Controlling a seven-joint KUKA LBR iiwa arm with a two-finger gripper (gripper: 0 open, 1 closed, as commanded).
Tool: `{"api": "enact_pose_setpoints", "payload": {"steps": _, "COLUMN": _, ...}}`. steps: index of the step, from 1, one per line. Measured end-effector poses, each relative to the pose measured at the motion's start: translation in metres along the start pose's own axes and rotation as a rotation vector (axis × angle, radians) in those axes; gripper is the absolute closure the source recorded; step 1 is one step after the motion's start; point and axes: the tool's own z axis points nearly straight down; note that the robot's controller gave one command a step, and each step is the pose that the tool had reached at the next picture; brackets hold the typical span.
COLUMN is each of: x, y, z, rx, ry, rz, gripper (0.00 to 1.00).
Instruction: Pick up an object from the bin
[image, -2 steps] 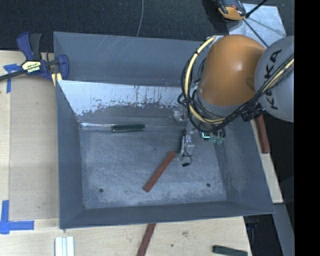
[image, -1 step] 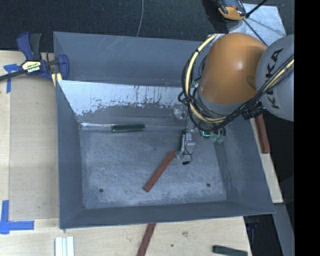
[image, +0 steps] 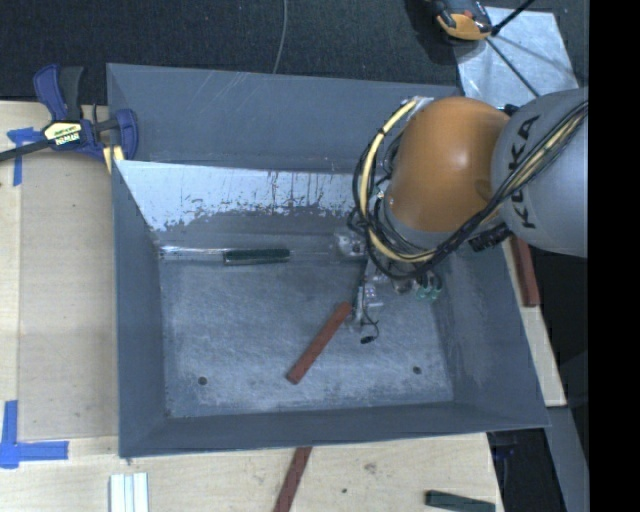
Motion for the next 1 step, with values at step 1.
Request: {"api": "enact_pose_setpoints", "payload": {"steps": 1, "x": -0.0242, "y": -0.004, "z": 0.0743, "rx": -0.001, "ry": 0.001, "rz": 0.036, "gripper": 0.0}}
